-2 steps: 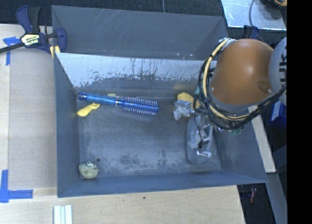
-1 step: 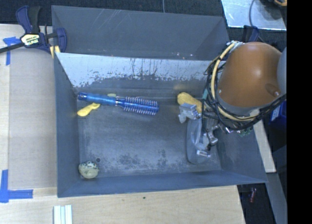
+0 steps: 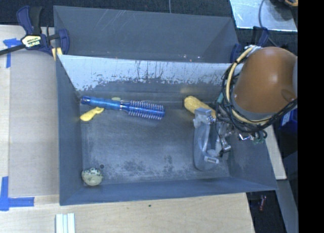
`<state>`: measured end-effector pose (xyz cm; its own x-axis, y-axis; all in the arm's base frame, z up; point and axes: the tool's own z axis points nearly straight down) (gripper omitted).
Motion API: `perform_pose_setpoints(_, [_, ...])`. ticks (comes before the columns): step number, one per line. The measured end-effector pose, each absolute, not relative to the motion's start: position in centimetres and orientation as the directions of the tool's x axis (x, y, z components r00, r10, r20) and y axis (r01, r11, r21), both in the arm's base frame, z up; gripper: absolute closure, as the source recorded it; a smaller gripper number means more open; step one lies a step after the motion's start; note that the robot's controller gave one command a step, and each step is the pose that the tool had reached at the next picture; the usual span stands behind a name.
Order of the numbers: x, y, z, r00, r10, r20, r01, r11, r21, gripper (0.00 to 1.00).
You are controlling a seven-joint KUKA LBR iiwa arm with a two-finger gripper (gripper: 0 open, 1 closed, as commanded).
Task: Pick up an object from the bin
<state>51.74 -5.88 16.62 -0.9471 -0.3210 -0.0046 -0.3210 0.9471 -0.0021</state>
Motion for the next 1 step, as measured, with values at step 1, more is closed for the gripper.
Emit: perform_pose_setpoints(1, [52.18, -7.11, 14.43, -0.826, -0.564, -0.005, -0.564, 0.826, -0.003, 0.0])
